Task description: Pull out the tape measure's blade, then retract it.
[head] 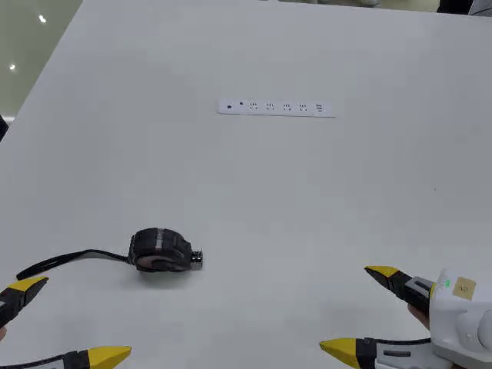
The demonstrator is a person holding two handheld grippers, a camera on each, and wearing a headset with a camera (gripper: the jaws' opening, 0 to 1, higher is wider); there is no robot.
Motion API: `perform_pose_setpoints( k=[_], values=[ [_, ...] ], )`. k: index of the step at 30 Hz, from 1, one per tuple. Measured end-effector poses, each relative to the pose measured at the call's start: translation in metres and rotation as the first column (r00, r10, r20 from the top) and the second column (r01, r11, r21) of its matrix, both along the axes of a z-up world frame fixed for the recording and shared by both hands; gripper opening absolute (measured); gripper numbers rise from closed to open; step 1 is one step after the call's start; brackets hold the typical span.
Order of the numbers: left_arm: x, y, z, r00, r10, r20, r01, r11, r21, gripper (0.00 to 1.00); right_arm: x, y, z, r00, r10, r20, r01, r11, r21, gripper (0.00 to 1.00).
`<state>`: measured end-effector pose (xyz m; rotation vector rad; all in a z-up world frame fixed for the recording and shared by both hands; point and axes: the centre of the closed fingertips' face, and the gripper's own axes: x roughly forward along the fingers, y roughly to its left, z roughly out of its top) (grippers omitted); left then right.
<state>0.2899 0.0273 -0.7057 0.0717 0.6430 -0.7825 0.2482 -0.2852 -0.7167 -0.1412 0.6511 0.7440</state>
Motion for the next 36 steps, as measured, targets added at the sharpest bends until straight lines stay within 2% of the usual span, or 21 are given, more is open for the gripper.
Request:
perform_pose_setpoints(
  k=[12,36],
  values=[
    [0.0028,0.0002,0.0021,1.000,-0.004,0.008,0.004,1.000,-0.002,0.99,0.0060,0.0002,0.0008,1.000,-0.003,0.003,0.003,1.000,-0.005,0.87],
    [0.0058,-0.0048,0.0045,0.999,-0.031,0.008,0.031,1.000,-0.003,0.98,0.0047,-0.0029,-0.0001,1.000,-0.007,0.001,0.007,1.000,-0.007,0.87]
  ],
)
